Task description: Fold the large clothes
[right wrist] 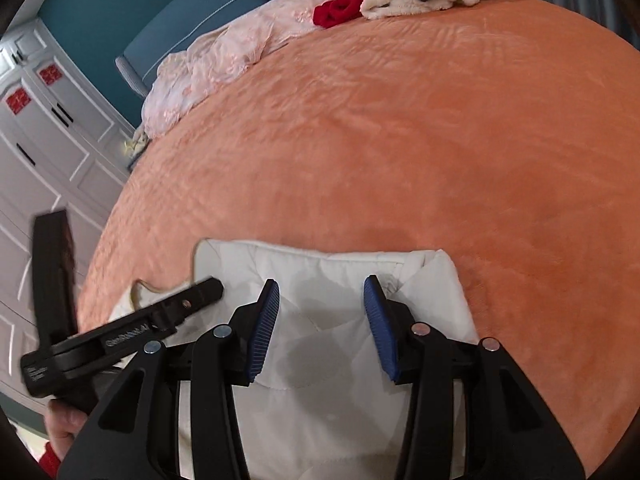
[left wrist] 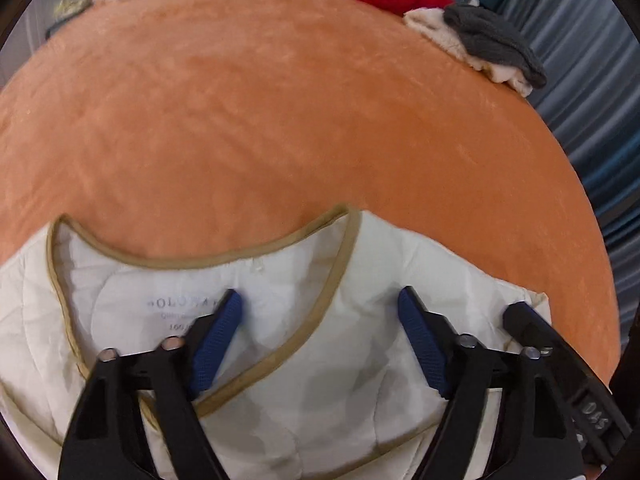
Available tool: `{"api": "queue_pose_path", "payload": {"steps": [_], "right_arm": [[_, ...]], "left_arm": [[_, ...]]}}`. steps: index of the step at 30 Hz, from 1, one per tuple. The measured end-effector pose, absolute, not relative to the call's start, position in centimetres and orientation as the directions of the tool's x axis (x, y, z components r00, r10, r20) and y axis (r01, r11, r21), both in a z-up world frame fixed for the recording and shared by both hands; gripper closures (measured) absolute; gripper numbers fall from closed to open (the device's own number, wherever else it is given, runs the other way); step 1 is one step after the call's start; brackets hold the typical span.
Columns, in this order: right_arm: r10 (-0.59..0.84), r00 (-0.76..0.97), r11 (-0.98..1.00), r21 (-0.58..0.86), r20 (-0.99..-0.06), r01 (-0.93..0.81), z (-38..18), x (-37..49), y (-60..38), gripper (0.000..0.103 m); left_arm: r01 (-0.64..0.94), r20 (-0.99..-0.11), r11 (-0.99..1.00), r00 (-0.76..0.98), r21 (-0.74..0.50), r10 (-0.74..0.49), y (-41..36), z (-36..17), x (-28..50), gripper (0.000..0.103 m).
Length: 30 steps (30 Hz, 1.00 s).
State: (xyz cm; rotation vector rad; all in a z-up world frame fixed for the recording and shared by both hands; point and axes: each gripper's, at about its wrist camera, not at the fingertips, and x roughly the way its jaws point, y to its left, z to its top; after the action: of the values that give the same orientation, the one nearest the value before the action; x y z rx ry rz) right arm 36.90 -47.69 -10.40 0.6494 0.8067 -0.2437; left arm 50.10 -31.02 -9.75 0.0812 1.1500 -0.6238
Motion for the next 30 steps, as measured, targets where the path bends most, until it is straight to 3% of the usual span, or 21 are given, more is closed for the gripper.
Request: {"api": "queue_pose_path", "payload": {"steps": [1, 2, 3, 9, 18, 25, 28, 30], "right_arm": [[0.037, 0.678, 0.783, 0.443, -0.734, 0.437, -10.7, 36.9, -47.7, 0.060], [0.034, 0.679, 0.784, 0.441, -0.733, 0.436, -10.8, 36.9, -47.6, 0.060], [0.029, 0.680, 0.789, 0.434, -0.733, 0.435, -10.9, 36.9, -47.5, 0.060], [-0.009, 0.648, 0.818, 0.367, -0.762, 0.443, -11.1, 37.3, -47.1, 0.072], [-0.165, 0.593, 0.886, 0.146, -0.788, 0.440, -12.3, 38.4, -44.4, 0.072], [-0.197, 0.596, 0.889, 0.114, -0.778, 0.443, -12.2, 38.6, -44.3, 0.072], [-0.156, 0.604, 0.878, 0.171, -0.782, 0.448, -10.3, 38.0, -45.2, 0.071], [-0.148, 0.666, 0.883, 0.206, -0.732, 0.422, -7.5, 36.8, -44.5, 0.070]], "left_arm": [[0.524, -0.867, 0.817, 0.263, -0.241, -0.424, -31.4, -9.5, 49.8, 0.078], [0.542, -0.859, 0.799, 0.246, -0.261, -0.448, -31.6, -9.3, 49.6, 0.099], [0.543, -0.860, 0.797, 0.241, -0.265, -0.450, -31.7, -9.2, 49.6, 0.102], [0.572, -0.838, 0.793, 0.313, -0.208, -0.446, -30.6, -8.9, 49.0, 0.102], [0.546, -0.804, 0.812, 0.379, -0.206, -0.459, -30.2, -11.0, 48.2, 0.096], [0.523, -0.782, 0.827, 0.421, -0.205, -0.460, -29.7, -10.4, 47.8, 0.091], [0.483, -0.763, 0.842, 0.442, -0.241, -0.472, -27.2, -7.6, 47.0, 0.091], [0.510, -0.732, 0.824, 0.460, -0.245, -0.503, -24.2, -5.0, 46.1, 0.091]]}}
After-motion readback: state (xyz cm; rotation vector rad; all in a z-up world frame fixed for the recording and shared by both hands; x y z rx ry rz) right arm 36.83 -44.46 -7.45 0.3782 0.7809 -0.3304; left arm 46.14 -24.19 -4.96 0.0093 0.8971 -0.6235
